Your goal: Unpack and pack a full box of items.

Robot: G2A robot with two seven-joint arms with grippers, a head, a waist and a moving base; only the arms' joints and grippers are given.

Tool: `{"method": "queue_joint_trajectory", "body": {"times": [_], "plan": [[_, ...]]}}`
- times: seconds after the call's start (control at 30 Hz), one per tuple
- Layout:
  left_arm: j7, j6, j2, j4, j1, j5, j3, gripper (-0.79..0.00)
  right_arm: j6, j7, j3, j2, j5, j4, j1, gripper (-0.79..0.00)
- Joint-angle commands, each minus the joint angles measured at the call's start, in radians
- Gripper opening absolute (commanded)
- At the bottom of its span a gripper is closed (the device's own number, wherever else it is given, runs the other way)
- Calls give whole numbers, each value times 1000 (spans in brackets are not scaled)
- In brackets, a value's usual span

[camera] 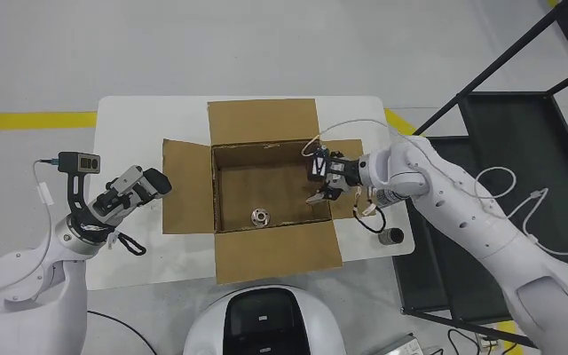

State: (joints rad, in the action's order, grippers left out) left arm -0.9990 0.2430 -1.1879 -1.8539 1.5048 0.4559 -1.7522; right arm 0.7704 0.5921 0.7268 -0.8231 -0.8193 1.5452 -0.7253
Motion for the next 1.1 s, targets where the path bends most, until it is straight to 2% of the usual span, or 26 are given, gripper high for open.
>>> {"method": "queue_joint_trajectory", "body": {"times": [0.0, 0.2, 0.37, 1.07], "plan": [[0, 0, 0, 0, 0, 0, 0, 0, 3, -5, -72, -40, -12, -49, 64, 0], [0, 0, 0, 0, 0, 0, 0, 0, 5, -12, -209, -137, -43, -181, 161, 0], [0, 0, 0, 0, 0, 0, 0, 0, 4, -56, -248, -188, -26, -286, 195, 0], [0, 0, 0, 0, 0, 0, 0, 0, 4, -56, -248, -188, -26, -286, 195, 0]]}}
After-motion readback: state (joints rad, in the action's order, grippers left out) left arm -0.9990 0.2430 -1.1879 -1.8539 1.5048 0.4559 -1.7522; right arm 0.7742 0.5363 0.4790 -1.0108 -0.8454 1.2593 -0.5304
